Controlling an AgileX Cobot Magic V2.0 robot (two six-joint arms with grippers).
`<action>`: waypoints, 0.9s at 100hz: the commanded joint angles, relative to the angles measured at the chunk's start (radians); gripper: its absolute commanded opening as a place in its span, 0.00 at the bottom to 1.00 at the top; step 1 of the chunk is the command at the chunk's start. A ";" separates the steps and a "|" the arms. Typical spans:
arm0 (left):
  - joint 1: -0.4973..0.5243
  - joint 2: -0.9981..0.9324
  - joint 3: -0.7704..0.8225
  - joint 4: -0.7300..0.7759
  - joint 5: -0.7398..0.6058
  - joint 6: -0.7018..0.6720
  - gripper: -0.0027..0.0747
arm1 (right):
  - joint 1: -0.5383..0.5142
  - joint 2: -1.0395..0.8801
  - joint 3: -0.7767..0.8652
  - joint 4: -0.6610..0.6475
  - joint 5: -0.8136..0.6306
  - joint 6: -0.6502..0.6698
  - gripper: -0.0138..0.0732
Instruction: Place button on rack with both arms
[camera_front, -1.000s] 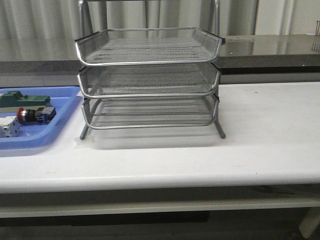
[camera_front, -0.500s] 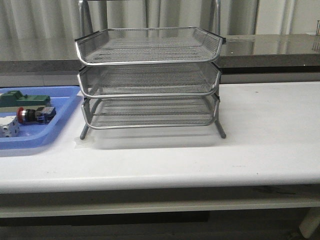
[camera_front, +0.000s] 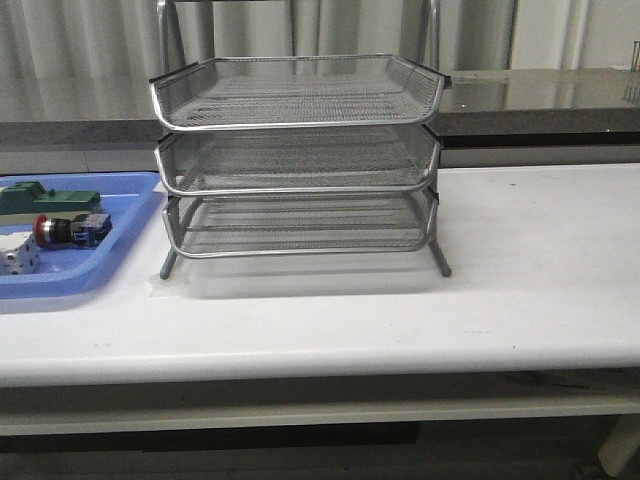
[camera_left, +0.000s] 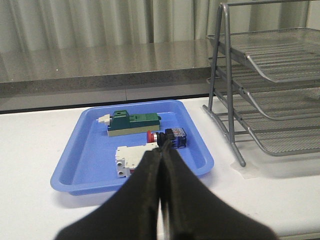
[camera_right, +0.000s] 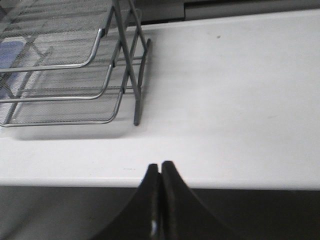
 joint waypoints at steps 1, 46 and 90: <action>0.000 -0.032 0.056 -0.003 -0.076 -0.006 0.01 | -0.009 0.104 -0.075 0.089 -0.048 0.001 0.09; 0.000 -0.032 0.056 -0.003 -0.076 -0.006 0.01 | -0.009 0.413 -0.109 0.381 -0.081 -0.002 0.10; 0.000 -0.032 0.056 -0.003 -0.076 -0.006 0.01 | -0.004 0.443 -0.108 0.513 -0.149 -0.009 0.58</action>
